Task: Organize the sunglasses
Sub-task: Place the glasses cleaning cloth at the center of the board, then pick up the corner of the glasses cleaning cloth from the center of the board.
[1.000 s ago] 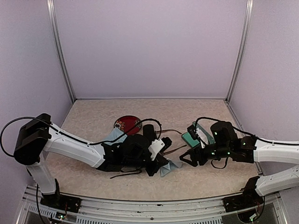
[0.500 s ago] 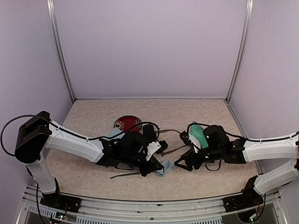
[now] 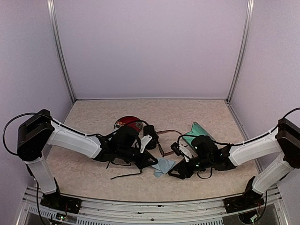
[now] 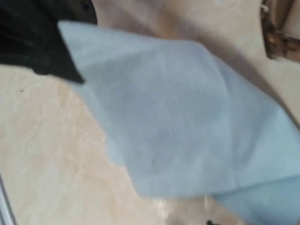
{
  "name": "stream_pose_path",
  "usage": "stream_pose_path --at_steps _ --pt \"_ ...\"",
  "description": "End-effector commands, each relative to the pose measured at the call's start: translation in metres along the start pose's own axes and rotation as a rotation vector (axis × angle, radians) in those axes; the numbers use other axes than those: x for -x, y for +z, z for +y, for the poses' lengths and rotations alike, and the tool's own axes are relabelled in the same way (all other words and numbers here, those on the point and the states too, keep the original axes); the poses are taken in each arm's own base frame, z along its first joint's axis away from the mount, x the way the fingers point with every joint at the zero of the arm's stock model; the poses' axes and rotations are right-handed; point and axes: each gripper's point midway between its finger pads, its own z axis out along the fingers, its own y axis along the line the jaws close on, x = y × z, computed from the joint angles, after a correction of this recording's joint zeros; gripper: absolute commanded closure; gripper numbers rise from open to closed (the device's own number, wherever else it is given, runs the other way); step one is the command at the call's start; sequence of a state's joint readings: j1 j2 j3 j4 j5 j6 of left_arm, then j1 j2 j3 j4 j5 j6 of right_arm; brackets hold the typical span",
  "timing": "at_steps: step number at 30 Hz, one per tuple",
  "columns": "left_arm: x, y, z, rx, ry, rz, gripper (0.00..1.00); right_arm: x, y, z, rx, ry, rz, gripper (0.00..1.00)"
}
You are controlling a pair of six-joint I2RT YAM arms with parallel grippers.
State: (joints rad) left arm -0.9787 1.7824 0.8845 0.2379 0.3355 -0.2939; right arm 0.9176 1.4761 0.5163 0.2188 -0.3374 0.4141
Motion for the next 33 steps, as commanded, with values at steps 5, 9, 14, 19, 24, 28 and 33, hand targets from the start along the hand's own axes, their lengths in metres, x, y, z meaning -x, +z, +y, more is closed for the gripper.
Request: stream_pose_path --at_steps 5,9,14,19,24,28,33 --pt "-0.011 0.008 0.003 -0.012 -0.054 0.016 1.00 0.028 0.019 0.009 0.010 -0.037 -0.061 0.52" --pt "-0.010 0.008 0.004 -0.013 -0.062 0.013 1.00 0.027 0.026 0.009 -0.011 -0.073 -0.039 0.53" --pt "-0.012 0.009 0.004 -0.017 -0.071 0.017 1.00 0.021 0.034 0.012 -0.030 -0.123 -0.004 0.56" --pt "-0.014 0.009 0.004 -0.024 -0.077 0.019 1.00 0.013 0.040 0.009 -0.066 -0.156 0.026 0.59" --pt "-0.014 0.008 0.003 -0.045 -0.077 0.018 1.00 0.006 0.043 0.004 -0.115 -0.186 0.039 0.61" --pt "-0.015 0.008 0.001 -0.067 -0.079 0.022 1.00 0.001 0.045 0.002 -0.150 -0.219 0.043 0.62" --pt "-0.016 0.009 0.001 -0.073 -0.082 0.028 1.00 -0.003 0.046 0.000 -0.184 -0.254 0.037 0.68"
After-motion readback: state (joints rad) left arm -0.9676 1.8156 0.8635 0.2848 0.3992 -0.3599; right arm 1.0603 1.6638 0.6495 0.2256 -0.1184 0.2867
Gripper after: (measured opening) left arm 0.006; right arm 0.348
